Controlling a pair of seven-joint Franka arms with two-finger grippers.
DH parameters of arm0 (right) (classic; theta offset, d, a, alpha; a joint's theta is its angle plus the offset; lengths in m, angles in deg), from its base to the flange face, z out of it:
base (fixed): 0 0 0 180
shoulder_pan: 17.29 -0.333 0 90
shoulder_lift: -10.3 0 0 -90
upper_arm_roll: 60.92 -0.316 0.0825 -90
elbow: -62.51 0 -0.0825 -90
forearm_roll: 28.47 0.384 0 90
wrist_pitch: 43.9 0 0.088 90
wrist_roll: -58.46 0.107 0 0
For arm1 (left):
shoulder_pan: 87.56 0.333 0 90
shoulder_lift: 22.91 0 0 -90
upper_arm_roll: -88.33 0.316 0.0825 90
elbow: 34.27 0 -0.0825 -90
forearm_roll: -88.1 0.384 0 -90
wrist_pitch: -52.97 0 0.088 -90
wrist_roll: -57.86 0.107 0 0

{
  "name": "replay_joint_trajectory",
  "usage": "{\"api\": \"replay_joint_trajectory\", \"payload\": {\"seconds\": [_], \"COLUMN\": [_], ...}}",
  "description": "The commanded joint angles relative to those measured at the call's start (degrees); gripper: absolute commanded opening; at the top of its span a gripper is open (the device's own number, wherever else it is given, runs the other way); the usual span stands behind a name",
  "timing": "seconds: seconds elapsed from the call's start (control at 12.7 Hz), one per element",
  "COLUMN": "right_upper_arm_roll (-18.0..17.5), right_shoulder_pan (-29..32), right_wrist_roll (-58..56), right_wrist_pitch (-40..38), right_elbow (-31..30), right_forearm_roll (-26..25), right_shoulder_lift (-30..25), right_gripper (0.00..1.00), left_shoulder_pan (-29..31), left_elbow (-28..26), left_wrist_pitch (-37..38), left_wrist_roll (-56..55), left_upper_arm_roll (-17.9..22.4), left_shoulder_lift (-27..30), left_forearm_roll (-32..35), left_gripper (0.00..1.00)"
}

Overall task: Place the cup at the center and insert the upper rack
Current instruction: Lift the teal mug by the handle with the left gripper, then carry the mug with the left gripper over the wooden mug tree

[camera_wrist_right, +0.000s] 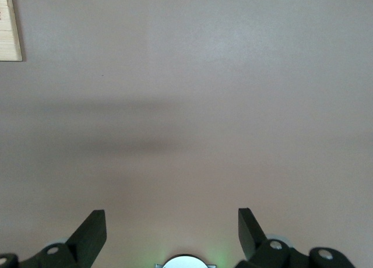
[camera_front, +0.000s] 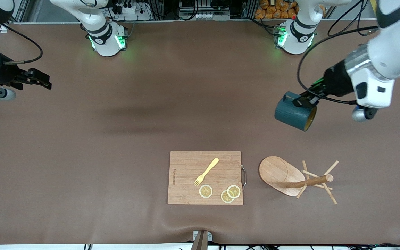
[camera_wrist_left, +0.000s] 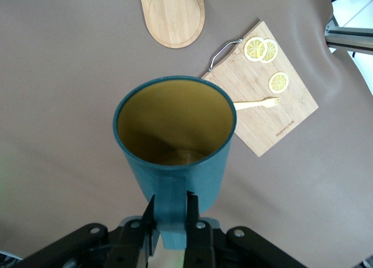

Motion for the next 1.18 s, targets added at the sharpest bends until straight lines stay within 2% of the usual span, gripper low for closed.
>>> {"api": "replay_joint_trajectory", "payload": {"seconds": [0.0, 0.63, 0.95, 1.1], "right_upper_arm_roll": [-0.2, 0.2, 0.2, 0.2], "right_shoulder_pan": [0.5, 0.7, 1.6, 1.9], "right_wrist_roll": [-0.7, -0.7, -2.0, -2.1], "right_wrist_pitch": [-0.4, -0.1, -0.8, -0.8], "right_elbow": [-0.5, -0.7, -0.6, -0.6], "right_forearm_roll": [0.5, 0.5, 0.5, 0.5], "right_shoulder_lift": [-1.3, -1.3, -1.3, -1.6], "right_gripper": [1.00, 1.00, 1.00, 1.00], "left_shoulder_pan": [4.9, 16.4, 17.8, 17.2], "left_elbow": [-0.6, -0.4, -0.4, -0.5], "left_wrist_pitch": [1.0, -1.4, -3.9, -5.8], "left_wrist_roll": [4.9, 12.4, 12.5, 12.5], "left_upper_arm_roll": [-0.6, -0.2, -0.2, -0.2], "left_shoulder_lift": [-0.6, -12.9, -16.8, -17.4], "left_forearm_roll": [-6.5, -35.3, -42.2, -43.0], "left_gripper": [0.00, 0.00, 0.00, 0.00]}}
